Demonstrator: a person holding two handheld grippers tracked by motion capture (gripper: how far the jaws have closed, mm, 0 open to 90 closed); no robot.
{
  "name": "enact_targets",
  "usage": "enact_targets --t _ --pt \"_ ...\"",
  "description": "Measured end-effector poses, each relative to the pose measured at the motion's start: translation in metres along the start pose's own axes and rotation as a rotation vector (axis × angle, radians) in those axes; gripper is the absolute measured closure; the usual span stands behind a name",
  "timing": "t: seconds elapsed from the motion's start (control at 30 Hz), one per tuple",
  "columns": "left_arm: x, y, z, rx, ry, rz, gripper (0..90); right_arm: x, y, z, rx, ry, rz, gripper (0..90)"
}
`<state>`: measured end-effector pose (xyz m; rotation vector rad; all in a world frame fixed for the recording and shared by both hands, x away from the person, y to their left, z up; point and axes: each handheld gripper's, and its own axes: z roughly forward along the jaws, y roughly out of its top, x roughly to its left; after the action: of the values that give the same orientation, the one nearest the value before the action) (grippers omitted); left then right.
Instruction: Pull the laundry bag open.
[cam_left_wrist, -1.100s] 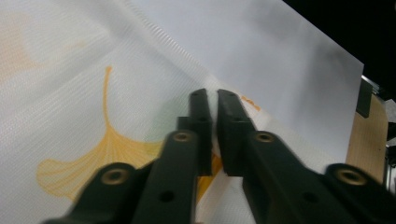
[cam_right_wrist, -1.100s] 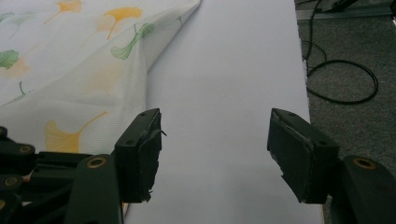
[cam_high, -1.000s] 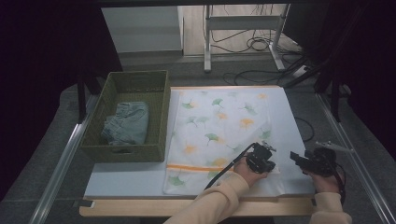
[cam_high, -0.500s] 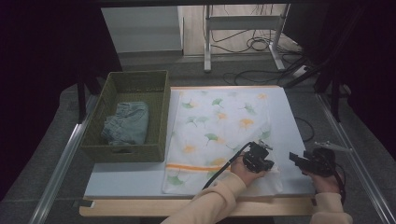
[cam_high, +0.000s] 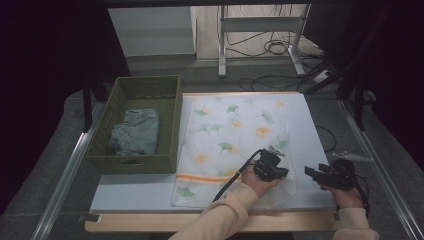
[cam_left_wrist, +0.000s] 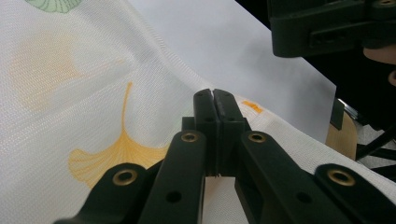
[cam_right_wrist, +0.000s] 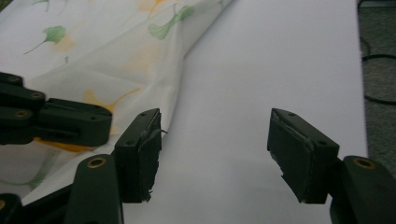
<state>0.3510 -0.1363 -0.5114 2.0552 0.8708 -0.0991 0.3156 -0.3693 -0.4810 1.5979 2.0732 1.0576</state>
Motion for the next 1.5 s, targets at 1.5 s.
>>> enact_targets --t 1.5 --pt "0.002 -0.011 0.001 -0.035 -0.020 -0.038 90.0 0.028 -0.013 0.031 0.205 0.249 0.019 64.8"
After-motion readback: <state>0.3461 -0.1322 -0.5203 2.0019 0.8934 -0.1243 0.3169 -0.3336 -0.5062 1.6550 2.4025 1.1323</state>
